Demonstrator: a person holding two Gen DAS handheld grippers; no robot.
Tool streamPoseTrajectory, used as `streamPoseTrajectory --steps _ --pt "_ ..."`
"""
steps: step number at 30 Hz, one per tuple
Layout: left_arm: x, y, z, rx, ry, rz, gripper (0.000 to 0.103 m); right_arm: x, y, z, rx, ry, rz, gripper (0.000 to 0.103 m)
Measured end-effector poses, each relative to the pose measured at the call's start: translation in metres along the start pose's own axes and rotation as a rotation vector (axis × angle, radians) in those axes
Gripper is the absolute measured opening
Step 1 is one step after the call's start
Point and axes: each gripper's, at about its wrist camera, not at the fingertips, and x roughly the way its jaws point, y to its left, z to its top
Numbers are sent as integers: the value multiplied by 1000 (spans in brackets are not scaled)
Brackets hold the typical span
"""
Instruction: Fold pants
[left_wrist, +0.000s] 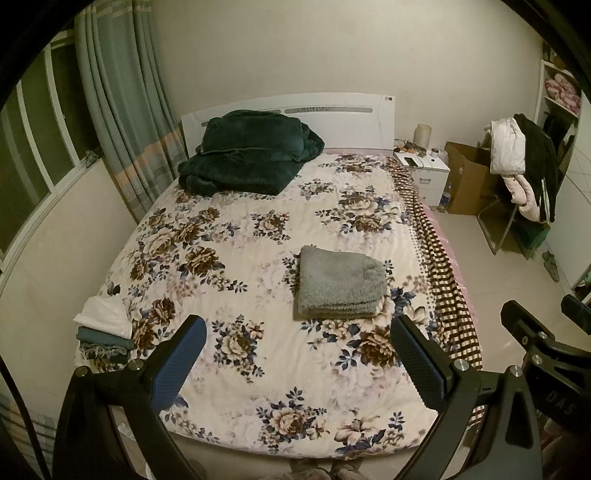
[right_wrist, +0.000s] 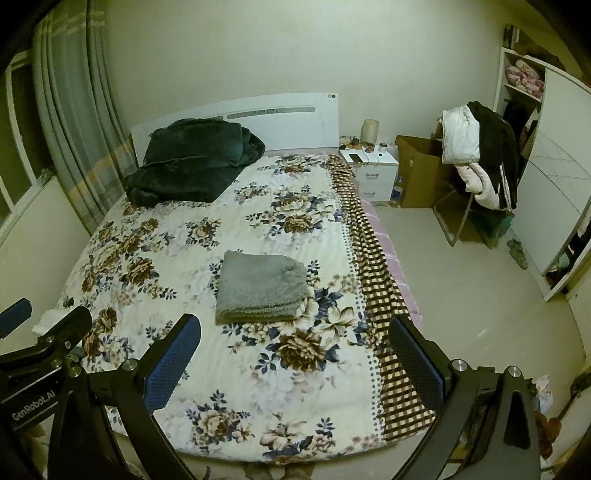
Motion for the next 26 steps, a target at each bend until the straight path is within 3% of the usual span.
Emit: streamPoseTrajectory --steps 26 --pt "-7 3 -11 -7 4 -18 102 2 0 -9 -3 5 -1 103"
